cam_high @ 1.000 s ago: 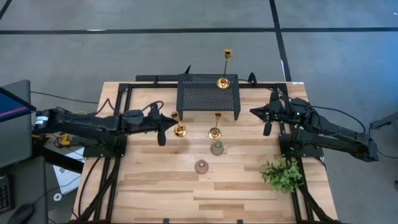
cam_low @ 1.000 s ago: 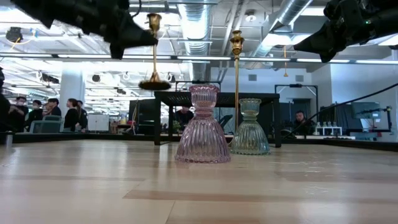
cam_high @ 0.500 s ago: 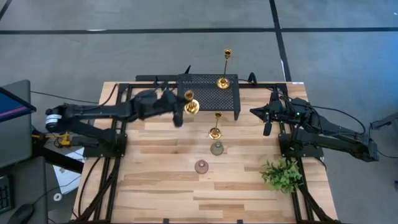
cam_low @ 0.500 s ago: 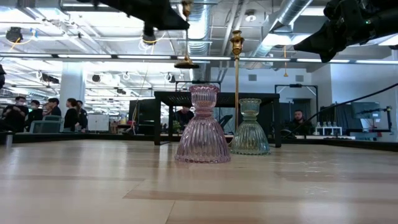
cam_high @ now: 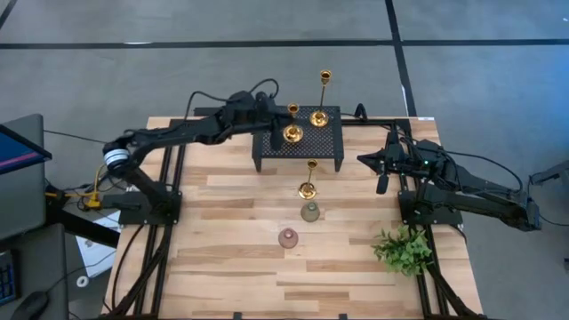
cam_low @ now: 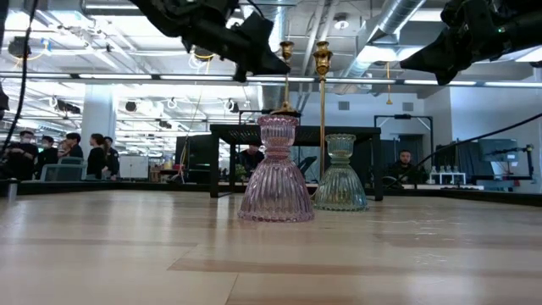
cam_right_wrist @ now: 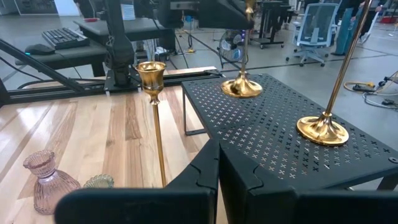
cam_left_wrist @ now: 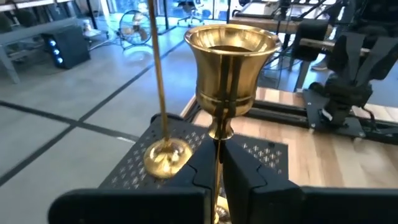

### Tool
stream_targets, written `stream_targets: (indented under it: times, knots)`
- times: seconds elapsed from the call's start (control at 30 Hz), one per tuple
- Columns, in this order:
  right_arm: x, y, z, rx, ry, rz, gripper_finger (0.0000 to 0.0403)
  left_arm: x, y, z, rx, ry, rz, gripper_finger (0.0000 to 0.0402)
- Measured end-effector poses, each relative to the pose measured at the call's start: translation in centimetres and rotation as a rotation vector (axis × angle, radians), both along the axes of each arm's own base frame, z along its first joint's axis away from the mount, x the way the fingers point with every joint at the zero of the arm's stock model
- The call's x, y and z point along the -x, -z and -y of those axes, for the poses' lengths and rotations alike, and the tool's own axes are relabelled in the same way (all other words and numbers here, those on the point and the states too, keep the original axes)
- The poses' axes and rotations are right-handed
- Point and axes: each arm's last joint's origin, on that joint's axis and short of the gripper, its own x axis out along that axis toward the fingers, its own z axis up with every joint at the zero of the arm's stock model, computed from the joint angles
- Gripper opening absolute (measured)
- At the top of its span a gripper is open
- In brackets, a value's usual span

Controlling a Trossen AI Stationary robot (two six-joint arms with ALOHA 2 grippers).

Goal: Pick & Place candle stick holders
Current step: Put the left gold candle holder on the shelf

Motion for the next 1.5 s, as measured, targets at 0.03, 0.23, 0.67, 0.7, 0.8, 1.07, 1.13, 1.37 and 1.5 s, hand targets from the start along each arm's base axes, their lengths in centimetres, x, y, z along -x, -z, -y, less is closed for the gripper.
stream_targets:
  times: [0.03,0.23,0.67,0.7,0.8,1.07,1.13,1.37,1.5]
  knots:
    - [0.0,0.0,0.0,0.000,0.000,0.000,0.0000,-0.3,-0.1,-0.1,-0.001,0.008,0.004,0.0011]
    - [0.0,0.0,0.0,0.000,0.000,0.001,0.0000,-2.0,-0.3,-0.9,-0.002,0.017,0.007,0.0011]
    - [0.0,0.0,0.0,0.001,0.000,0.000,0.0000,-1.8,0.4,-3.0,0.074,-0.043,0.003,0.0011]
    - [0.0,0.0,0.0,0.000,0.000,0.000,0.0000,-1.8,0.4,-3.0,0.075,-0.042,0.003,0.0011]
    - [0.0,0.0,0.0,0.001,0.000,0.000,0.0000,-1.8,0.6,-2.9,0.078,-0.040,-0.002,0.0011]
    - [0.0,0.0,0.0,0.015,-0.002,-0.004,0.0000,-1.8,1.4,-2.8,0.094,-0.040,-0.025,0.0011]
    - [0.0,0.0,0.0,0.015,-0.002,-0.004,0.0000,-1.8,1.6,-2.8,0.093,-0.041,-0.024,0.0011]
    - [0.0,0.0,0.0,0.016,-0.002,-0.004,0.0000,-1.8,1.8,-2.9,0.079,-0.051,0.002,0.0011]
    - [0.0,0.0,0.0,0.016,-0.002,-0.004,0.0000,-1.8,1.9,-2.9,0.081,-0.053,-0.002,0.0011]
